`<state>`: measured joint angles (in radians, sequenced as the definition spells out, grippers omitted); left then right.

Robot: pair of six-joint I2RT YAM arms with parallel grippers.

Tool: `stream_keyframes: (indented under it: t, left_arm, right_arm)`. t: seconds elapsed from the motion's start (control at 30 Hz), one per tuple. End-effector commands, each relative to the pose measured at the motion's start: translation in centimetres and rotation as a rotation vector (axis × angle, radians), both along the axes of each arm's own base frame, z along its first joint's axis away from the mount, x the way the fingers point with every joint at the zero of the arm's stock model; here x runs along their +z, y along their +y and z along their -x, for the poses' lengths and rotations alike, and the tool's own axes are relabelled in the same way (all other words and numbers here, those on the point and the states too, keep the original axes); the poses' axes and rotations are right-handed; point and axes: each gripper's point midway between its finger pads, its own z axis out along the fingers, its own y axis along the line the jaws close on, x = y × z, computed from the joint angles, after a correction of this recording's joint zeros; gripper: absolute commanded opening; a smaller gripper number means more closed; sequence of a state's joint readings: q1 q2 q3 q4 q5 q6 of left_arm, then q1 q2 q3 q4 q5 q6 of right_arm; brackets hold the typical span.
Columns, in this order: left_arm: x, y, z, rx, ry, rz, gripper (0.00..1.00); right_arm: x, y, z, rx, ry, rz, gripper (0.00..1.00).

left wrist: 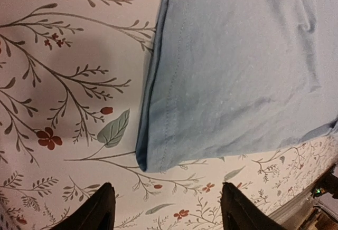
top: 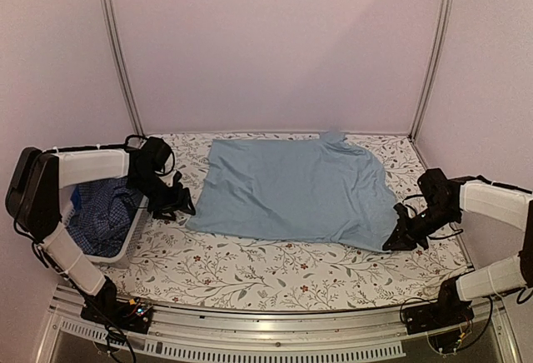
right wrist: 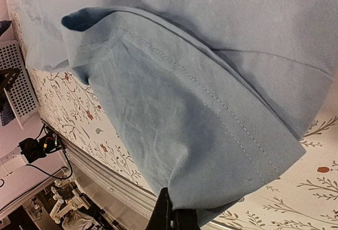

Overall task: Fold and stack the mixed laundry pile
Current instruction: Pick up the crumpled T-shirt from the center of the board, then flatten out the crumpled T-shirt at the center of the board.

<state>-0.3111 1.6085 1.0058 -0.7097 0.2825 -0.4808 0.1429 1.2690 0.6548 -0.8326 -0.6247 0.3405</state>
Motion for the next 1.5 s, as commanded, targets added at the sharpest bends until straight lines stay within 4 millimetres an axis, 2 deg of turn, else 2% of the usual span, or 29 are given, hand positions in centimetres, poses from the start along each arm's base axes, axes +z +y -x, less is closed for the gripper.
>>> stream_keyframes:
  t: [0.0,0.1,0.2,0.47,0.63,0.77,0.8,0.9,0.93,1.0,1.07,1.13,1.27,1.3,1.33,1.37,1.43,1.47]
  left_arm:
    - [0.2,-0.6,0.2,-0.012,-0.019,0.015,0.67]
    - [-0.5,-0.3,0.8,0.009,0.014,-0.013,0.62]
    - [-1.3,-0.1,1.4,0.045,0.040,-0.018,0.53]
    - [-3.4,-0.8,0.8,0.088,0.051,0.014,0.52]
    - [-4.6,-1.3,1.2,0.097,0.087,0.046,0.43]
    - [-5.1,-1.3,1.8,0.114,0.118,0.046,0.28]
    - [-4.9,-1.3,1.8,0.119,0.118,0.048,0.20]
    - [-3.7,-1.2,1.2,0.135,0.091,0.048,0.00]
    - [-2.7,-1.4,0.5,0.136,0.066,0.059,0.00]
    - [0.1,-2.2,-1.5,0.137,-0.013,0.099,0.00]
    - [4.6,-3.1,-4.3,0.131,-0.127,0.148,0.00]
    - [10.1,-3.9,-7.7,0.127,-0.270,0.186,0.00]
    - [23.7,-5.0,-13.7,0.113,-0.578,0.273,0.00]
    - [27.2,-5.3,-14.5,0.104,-0.656,0.295,0.00]
    - [31.0,-5.4,-15.1,0.098,-0.740,0.322,0.00]
    - [34.5,-5.6,-15.3,0.088,-0.817,0.348,0.00]
    - [40.4,-5.5,-14.8,0.072,-0.948,0.395,0.00]
    - [43.6,-5.5,-14.0,0.050,-1.022,0.427,0.00]
  right_arm:
    - [0.5,-0.2,-0.4,-0.077,-0.021,0.003,0.00]
    - [0.7,0.0,-1.2,-0.082,-0.026,-0.010,0.00]
    - [0.7,-0.7,-1.7,-0.087,-0.046,0.045,0.00]
    - [1.6,-0.2,-2.8,-0.081,-0.084,0.010,0.00]
    - [2.1,-0.2,-3.4,-0.083,-0.107,0.011,0.00]
    - [3.1,-0.1,-4.3,-0.090,-0.145,0.008,0.00]
    - [3.5,-0.1,-4.5,-0.092,-0.158,0.007,0.00]
    - [5.1,0.1,-5.5,-0.092,-0.216,-0.007,0.00]
    - [6.1,0.0,-6.0,-0.095,-0.250,-0.006,0.00]
    - [9.3,-0.1,-7.8,-0.102,-0.357,-0.002,0.00]
    - [13.7,-0.4,-10.2,-0.111,-0.484,0.016,0.00]
    - [19.1,-0.9,-13.0,-0.124,-0.635,0.049,0.00]
    - [31.5,-2.1,-18.3,-0.176,-0.942,0.112,0.00]
    - [35.0,-2.5,-18.9,-0.192,-1.022,0.123,0.00]
    - [37.3,-2.6,-19.9,-0.193,-1.080,0.136,0.00]
    - [40.5,-2.8,-20.1,-0.205,-1.159,0.140,0.00]
    - [45.0,-3.0,-20.3,-0.216,-1.268,0.142,0.00]
    - [47.2,-3.0,-19.8,-0.213,-1.331,0.137,0.00]
